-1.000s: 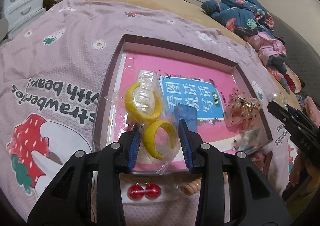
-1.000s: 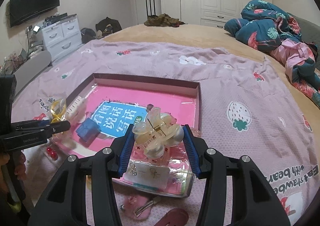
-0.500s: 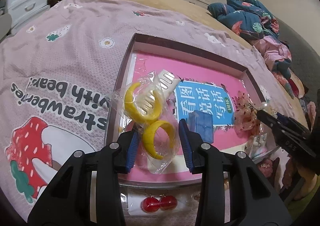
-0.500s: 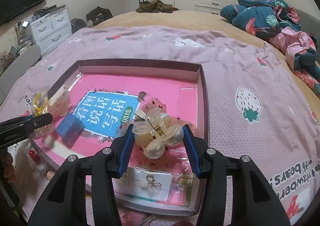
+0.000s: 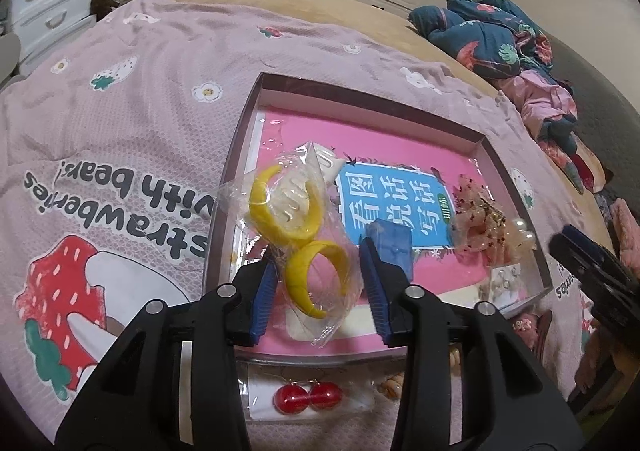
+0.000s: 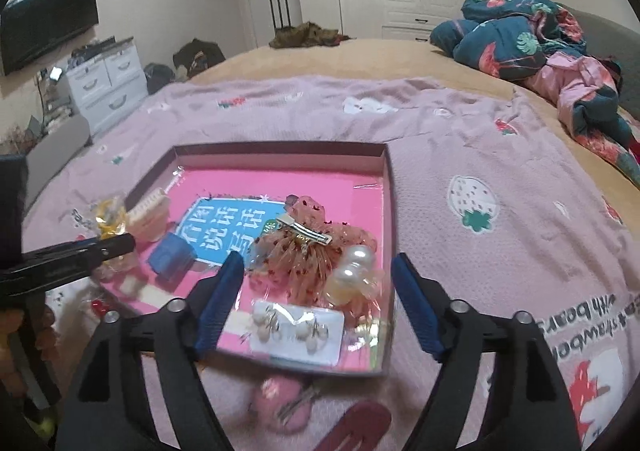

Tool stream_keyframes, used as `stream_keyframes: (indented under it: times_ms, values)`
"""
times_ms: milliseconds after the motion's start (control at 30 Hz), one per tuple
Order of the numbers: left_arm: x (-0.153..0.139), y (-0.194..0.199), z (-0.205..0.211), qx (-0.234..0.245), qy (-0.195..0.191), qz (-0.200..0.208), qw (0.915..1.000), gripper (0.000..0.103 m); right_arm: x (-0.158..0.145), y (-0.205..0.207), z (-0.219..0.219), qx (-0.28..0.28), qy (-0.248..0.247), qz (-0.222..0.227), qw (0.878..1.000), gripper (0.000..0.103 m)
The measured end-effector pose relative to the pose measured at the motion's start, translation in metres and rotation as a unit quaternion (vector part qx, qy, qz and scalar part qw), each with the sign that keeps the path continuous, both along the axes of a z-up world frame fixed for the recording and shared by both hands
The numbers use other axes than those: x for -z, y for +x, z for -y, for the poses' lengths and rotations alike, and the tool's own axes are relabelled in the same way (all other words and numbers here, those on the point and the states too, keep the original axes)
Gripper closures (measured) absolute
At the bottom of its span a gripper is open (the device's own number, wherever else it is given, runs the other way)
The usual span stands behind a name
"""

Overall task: Organize jewelry
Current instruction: 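Lower the bangles into the tray with the left tool while the right tool releases the pearl clip there, then withdraw both open tools from the tray toward the remaining jewelry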

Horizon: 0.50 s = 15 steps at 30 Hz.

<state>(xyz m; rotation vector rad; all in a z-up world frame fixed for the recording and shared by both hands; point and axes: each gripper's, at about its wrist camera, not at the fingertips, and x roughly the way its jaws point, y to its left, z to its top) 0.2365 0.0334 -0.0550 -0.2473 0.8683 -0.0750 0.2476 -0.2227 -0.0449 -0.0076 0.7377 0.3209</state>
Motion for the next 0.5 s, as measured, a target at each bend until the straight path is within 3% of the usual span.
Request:
stream_keyframes:
  times_ms: [133, 367, 500]
  values:
    - [-0.01, -0.006, 0.003, 0.005, -0.001, 0.009, 0.9999, 0.057, -0.011, -0.021, 0.009, -0.002, 0.006, 0.009, 1.0, 0.02]
    - [-0.04, -0.023, 0.006, 0.01, -0.003, 0.038, 0.9992, 0.045, -0.03, -0.048, 0.026, 0.0, 0.013, 0.02, 1.0, 0.019]
    - [-0.057, -0.037, 0.006, 0.006, -0.007, 0.055, 0.9984, 0.032, -0.039, -0.06, 0.031, 0.002, 0.019, 0.027, 0.999, 0.019]
